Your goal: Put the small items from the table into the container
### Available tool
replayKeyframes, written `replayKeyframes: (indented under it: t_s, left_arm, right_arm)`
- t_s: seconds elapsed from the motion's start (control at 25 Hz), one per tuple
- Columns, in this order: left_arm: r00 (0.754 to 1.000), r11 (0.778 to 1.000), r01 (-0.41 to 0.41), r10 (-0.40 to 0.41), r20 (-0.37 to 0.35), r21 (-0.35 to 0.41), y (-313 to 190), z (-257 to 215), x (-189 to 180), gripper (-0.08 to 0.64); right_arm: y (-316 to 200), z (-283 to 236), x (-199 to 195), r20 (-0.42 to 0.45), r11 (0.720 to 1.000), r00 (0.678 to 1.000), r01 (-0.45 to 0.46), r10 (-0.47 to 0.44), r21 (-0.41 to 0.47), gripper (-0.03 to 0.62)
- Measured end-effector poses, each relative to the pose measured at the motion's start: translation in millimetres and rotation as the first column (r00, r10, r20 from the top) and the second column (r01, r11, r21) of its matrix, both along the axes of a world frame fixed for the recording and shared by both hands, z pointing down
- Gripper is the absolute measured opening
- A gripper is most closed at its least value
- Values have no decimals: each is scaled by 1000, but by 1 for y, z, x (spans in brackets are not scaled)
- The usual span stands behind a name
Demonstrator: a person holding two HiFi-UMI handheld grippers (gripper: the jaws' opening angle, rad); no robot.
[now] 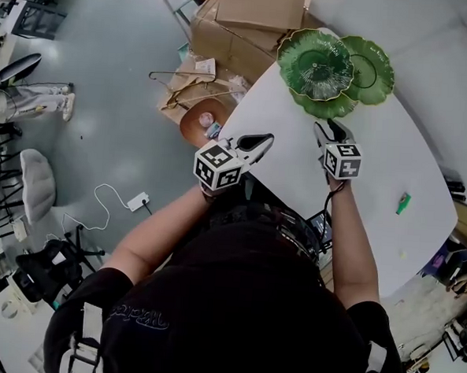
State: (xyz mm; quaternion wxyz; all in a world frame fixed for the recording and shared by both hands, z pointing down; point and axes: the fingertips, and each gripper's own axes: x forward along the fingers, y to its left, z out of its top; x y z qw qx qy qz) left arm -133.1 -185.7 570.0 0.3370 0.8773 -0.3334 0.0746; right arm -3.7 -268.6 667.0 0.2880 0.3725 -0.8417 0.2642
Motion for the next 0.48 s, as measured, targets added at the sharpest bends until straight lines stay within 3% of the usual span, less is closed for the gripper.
replayKeyframes:
  t_s: [0.48]
  left_arm:
    - [1000,998,-4,5,-14,61,15,-32,13,3]
  right_arm:
    - [30,-68,-4,40,991,998,43,-48,125,166]
